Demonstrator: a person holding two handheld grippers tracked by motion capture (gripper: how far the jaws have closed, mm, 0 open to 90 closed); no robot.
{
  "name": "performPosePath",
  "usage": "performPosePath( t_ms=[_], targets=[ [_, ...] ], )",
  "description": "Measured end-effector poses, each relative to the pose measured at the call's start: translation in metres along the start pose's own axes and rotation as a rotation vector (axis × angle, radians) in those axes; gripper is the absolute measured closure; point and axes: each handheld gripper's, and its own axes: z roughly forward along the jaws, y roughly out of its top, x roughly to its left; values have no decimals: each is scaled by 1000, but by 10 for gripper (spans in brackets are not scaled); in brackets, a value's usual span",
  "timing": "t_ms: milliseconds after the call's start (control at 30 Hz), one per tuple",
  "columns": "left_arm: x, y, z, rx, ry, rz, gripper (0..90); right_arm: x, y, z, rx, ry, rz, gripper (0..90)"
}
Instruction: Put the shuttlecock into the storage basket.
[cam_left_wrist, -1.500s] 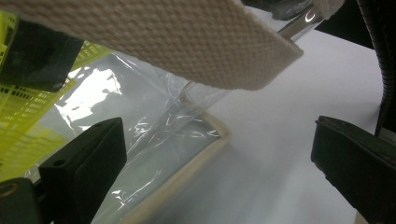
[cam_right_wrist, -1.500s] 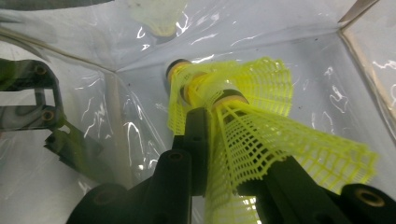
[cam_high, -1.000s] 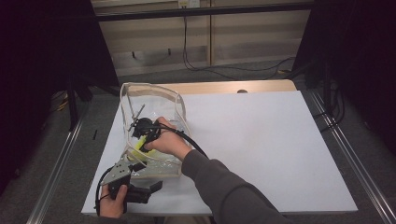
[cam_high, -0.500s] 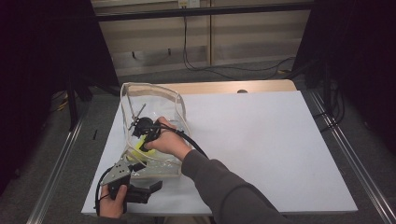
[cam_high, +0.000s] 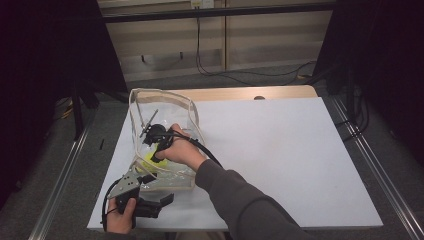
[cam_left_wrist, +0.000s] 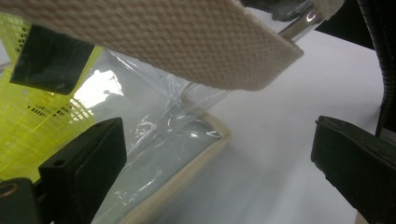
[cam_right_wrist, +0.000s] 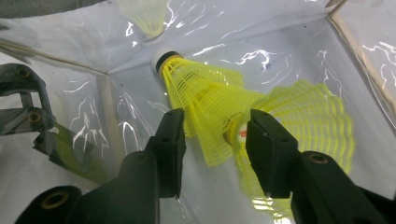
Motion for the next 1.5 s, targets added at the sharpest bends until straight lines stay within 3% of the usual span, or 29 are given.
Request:
performPosePath(
  t_ms=[233, 367, 533, 667, 733, 800, 833, 900, 1033, 1133, 1300, 1400, 1500],
  targets=[
    [0, 0, 0, -5, -1, 0, 31, -3, 0, 0, 30, -3, 41, 496],
    [0, 0, 0, -8, -2, 1, 31, -1, 0, 2, 59, -12, 35, 673],
    [0, 0, -1, -7, 0, 4, 31, -3, 0, 0, 25, -20, 54, 889],
    [0, 0, 0, -9, -1, 1, 31, -5, 1, -3, -19, 16, 62, 893],
    [0, 0, 0, -8, -3, 3, 31, -5, 1, -4, -63, 40, 85, 895],
    [0, 0, 0, -11, -2, 6, 32, -5, 1, -5, -108, 98, 121, 896],
    [0, 0, 0, -10, -2, 5, 32, -5, 1, -5, -121, 100, 134, 897],
    [0, 0, 0, -10, -2, 6, 31, -3, 1, -3, -92, 78, 107, 890],
    [0, 0, 0, -12, -2, 5, 31, -3, 0, 0, -63, 46, 110, 821],
    [0, 0, 0, -11, -2, 6, 32, -2, 0, 2, -30, 30, 106, 667],
    [0, 0, -1, -12, -1, 6, 32, 0, 1, 2, -28, -2, 103, 617],
    [0, 0, -1, -12, -1, 5, 32, -2, 0, 0, -25, -11, 109, 642],
    [0, 0, 0, -10, -1, 6, 31, -3, -1, -1, -10, -8, 116, 824]
  ],
)
